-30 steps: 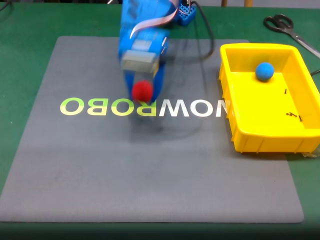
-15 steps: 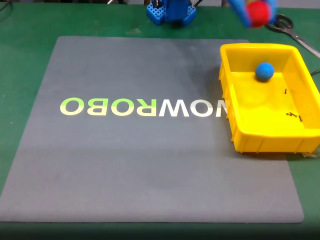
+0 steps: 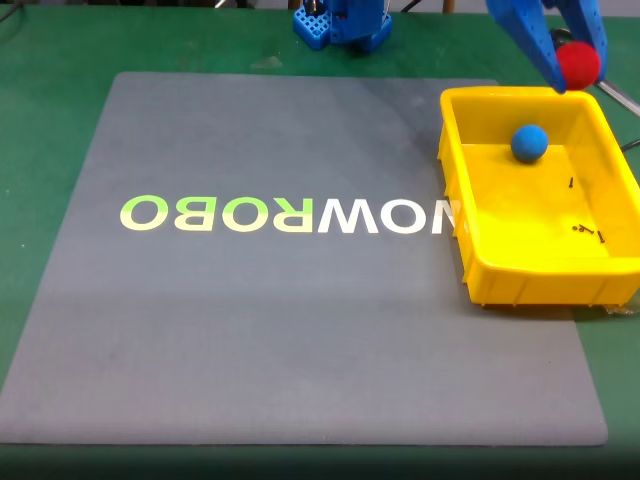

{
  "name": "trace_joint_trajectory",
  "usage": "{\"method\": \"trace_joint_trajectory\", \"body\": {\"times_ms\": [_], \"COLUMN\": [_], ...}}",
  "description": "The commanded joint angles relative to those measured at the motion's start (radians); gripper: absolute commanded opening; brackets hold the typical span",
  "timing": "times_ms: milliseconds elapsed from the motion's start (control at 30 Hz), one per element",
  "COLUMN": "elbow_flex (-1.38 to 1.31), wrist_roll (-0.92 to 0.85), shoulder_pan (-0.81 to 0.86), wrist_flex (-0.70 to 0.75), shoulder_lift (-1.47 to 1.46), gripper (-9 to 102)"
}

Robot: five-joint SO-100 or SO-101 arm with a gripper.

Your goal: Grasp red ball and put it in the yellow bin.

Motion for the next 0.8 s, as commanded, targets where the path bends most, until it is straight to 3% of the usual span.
{"method": "trace_joint_trajectory", "body": {"times_ms": [0,200,767], "elbow_flex": [-0.040,-0.040,-0.035], "wrist_roll": [0.003,0.009,0.021], "shoulder_pan": [-0.012,-0.003,0.018], "wrist_flex": [-0.032,-0.044,0.006], "shoulder_lift": [0.002,-0.012,0.081], "gripper": [9,32,35]}}
